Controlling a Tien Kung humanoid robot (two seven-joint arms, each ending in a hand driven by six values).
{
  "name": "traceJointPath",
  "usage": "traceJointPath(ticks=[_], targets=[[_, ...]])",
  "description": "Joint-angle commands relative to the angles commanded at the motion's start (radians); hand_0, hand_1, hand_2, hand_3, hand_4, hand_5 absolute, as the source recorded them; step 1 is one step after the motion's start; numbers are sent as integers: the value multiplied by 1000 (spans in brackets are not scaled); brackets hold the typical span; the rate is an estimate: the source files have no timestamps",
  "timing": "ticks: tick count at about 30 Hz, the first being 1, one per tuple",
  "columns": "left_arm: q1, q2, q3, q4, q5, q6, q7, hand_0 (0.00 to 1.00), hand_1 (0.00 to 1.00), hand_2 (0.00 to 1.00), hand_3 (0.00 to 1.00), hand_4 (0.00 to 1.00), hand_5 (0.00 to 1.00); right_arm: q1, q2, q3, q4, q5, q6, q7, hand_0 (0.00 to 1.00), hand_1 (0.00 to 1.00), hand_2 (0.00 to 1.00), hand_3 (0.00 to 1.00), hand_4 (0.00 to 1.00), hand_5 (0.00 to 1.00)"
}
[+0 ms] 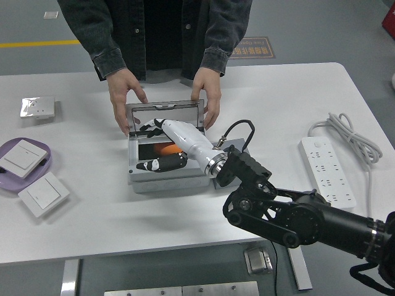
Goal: Pick up the cylinder from the cube,place it in the box,flap close box
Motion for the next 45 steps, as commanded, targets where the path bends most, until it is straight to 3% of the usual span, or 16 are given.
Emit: traceJointPath(ticks=[2, 3, 6, 8, 9, 19, 23, 28, 38, 39, 44, 45], targets=[[-2, 1, -1, 0, 2, 0, 0, 612, 621, 588, 610, 681, 231, 21, -20, 7, 33, 66, 0, 6, 864, 713, 697, 764, 995, 368], [-3, 2, -1, 0, 3, 0, 1, 612, 621, 589, 611, 680, 229, 36, -28, 9, 37, 98, 0, 8, 806, 681, 667, 727, 949, 375], [-7, 5, -2, 0, 5, -1, 1, 612, 621, 589, 611, 680, 229, 84, -44, 7, 16, 176, 2, 15, 806, 681, 667, 727, 949, 375], [-10, 7, -3, 0, 7, -2, 2, 612, 621, 589, 611, 680, 229, 120, -53, 4, -15, 223, 5, 17, 806, 681, 667, 727, 949, 375], [-10, 8, -4, 0, 8, -2, 2, 612, 621, 589, 611, 679, 228, 136, -57, 3, -31, 245, 7, 17, 727, 653, 652, 708, 927, 386], [-16, 15, -8, -1, 18, -4, 5, 612, 621, 588, 611, 679, 228, 234, -52, -34, -213, 372, 31, 42, 721, 650, 650, 709, 918, 399], [-17, 15, -2, -2, 12, -4, 2, 612, 621, 589, 611, 678, 228, 235, -56, -59, -246, 388, 37, 40, 726, 649, 648, 709, 926, 398], [-15, 11, 2, -2, 7, -3, 1, 611, 622, 588, 611, 679, 229, 217, -79, -76, -187, 350, 35, 26, 727, 650, 647, 711, 916, 388], [-13, 4, 33, -5, -30, -2, -15, 611, 622, 588, 611, 678, 227, 178, -151, -90, 26, 171, 20, -16, 701, 647, 647, 712, 916, 386], [-13, 4, 36, -5, -33, -1, -17, 611, 622, 587, 611, 678, 227, 174, -156, -97, 51, 157, 22, -22, 615, 634, 641, 711, 886, 387], [-11, 3, 51, -6, -49, -1, -25, 611, 622, 587, 611, 678, 227, 147, -159, -142, 117, 145, 38, -39, 615, 634, 641, 711, 886, 387], [-10, 2, 54, -7, -53, -1, -27, 611, 621, 585, 610, 678, 229, 139, -157, -154, 120, 151, 42, -40, 570, 630, 639, 708, 880, 391]])
